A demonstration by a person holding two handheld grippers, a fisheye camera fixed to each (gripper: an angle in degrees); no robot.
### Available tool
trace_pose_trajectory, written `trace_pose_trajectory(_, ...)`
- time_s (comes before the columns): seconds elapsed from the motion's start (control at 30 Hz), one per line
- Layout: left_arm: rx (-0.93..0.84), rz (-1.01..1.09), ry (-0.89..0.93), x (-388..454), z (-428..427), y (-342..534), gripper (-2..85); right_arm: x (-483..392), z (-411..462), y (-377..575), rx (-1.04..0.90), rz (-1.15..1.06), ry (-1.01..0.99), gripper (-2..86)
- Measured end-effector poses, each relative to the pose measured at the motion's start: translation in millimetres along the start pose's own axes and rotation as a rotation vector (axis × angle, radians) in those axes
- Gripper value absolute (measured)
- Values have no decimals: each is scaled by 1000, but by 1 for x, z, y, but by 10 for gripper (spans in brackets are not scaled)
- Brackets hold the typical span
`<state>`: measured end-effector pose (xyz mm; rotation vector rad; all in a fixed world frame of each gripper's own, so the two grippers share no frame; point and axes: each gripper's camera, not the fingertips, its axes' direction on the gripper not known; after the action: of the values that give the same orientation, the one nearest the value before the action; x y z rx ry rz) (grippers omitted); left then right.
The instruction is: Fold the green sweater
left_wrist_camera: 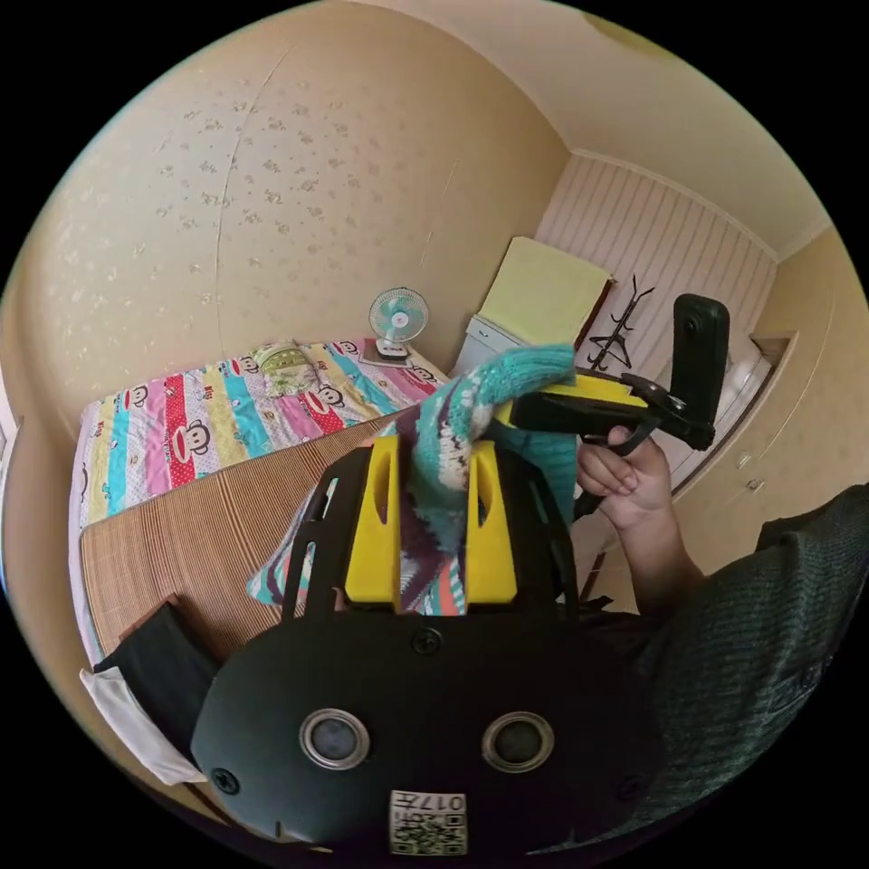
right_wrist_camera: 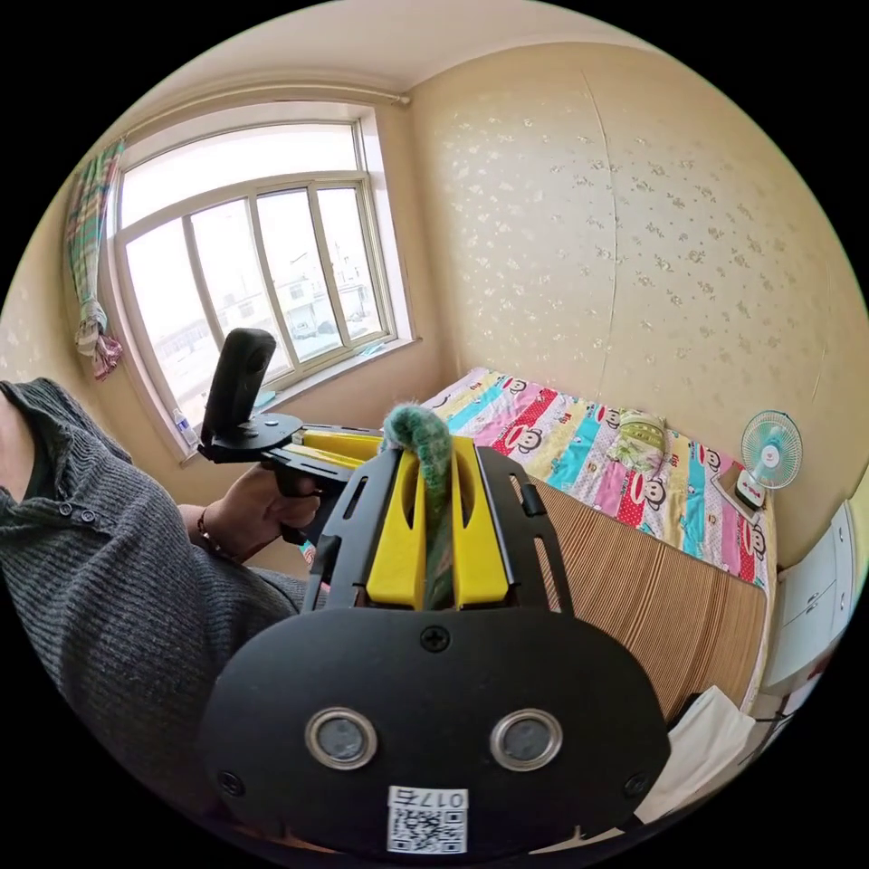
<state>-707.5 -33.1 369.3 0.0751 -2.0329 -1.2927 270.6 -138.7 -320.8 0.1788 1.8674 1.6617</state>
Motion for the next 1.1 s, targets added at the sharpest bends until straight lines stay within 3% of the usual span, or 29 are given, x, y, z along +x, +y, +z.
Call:
trace_pose_trajectory(0.1,-37,32,11,2,14,-8,69,4,6,-2,-13,-9,26,57)
trace_pose_trajectory(0.17,62,4,150,-19,1,-10,55,13,3,1,1,-11,39,59)
trace_pose_trajectory(0.27,146,-33,345,-48,-17,-21,51,40,-16,16,82,-8,-156,54)
trace_pose_trajectory(0.37,217,-48,349,-55,-34,-26,51,72,-41,46,232,6,-351,38)
trace_pose_trajectory(0.67,379,38,322,-33,-99,-41,51,100,35,154,-137,194,-442,168)
trace_pose_trajectory(0.77,407,31,301,-26,-110,-43,51,92,72,152,-183,210,-361,149)
trace_pose_trajectory(0.9,435,1,287,-37,-121,-43,51,94,117,117,-319,213,-155,49)
trace_pose_trajectory(1.03,481,-40,211,-71,-151,-29,52,128,83,83,-188,325,83,33)
trace_pose_trajectory(1.1,461,-16,186,-91,-165,-22,55,158,34,67,-19,444,200,23)
